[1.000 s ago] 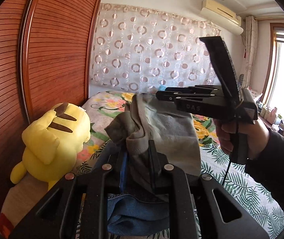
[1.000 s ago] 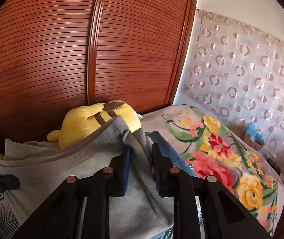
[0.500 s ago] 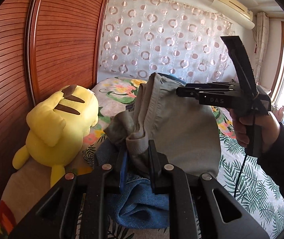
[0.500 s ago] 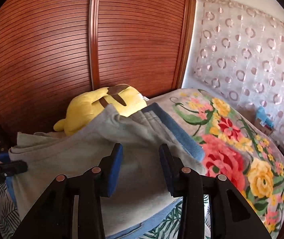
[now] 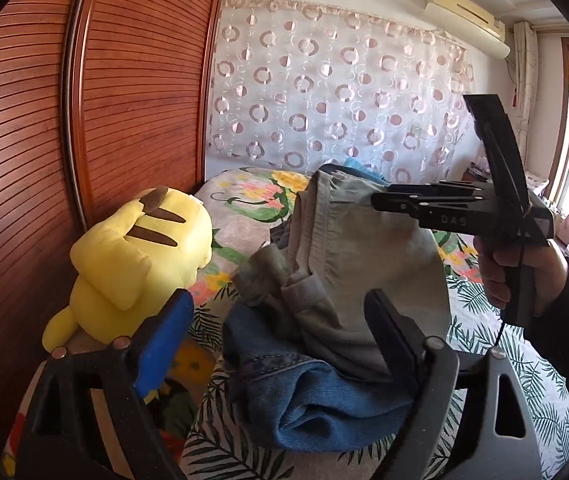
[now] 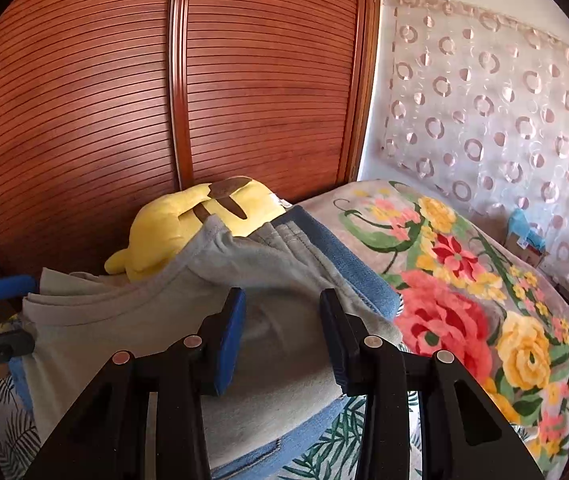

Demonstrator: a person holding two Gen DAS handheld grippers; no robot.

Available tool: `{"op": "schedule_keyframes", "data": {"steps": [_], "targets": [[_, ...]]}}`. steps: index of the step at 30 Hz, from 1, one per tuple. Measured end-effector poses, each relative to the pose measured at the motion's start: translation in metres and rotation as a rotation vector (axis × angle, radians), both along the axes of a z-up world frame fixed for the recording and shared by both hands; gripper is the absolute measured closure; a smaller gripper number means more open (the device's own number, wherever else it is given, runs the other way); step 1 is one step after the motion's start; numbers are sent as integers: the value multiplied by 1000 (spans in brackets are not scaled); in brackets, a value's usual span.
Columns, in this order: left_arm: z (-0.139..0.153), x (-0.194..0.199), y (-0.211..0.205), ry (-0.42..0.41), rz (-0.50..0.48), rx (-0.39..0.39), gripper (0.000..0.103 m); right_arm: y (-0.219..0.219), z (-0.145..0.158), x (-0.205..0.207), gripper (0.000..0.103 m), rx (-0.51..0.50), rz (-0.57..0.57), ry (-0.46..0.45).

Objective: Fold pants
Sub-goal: 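Press the pants flat on the jeans with both grippers, then withdraw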

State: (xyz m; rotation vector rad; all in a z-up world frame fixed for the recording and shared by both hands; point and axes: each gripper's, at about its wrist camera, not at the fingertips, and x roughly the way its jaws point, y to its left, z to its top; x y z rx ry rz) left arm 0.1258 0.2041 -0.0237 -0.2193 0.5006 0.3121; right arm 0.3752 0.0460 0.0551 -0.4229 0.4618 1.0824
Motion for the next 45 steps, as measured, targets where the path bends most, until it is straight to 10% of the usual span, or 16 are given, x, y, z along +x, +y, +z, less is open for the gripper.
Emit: {"op": "schedule_keyframes", "data": {"steps": [45], "targets": [[16, -62, -31, 50, 14, 62, 15, -65, 1, -109, 7, 80, -69, 45]]}}
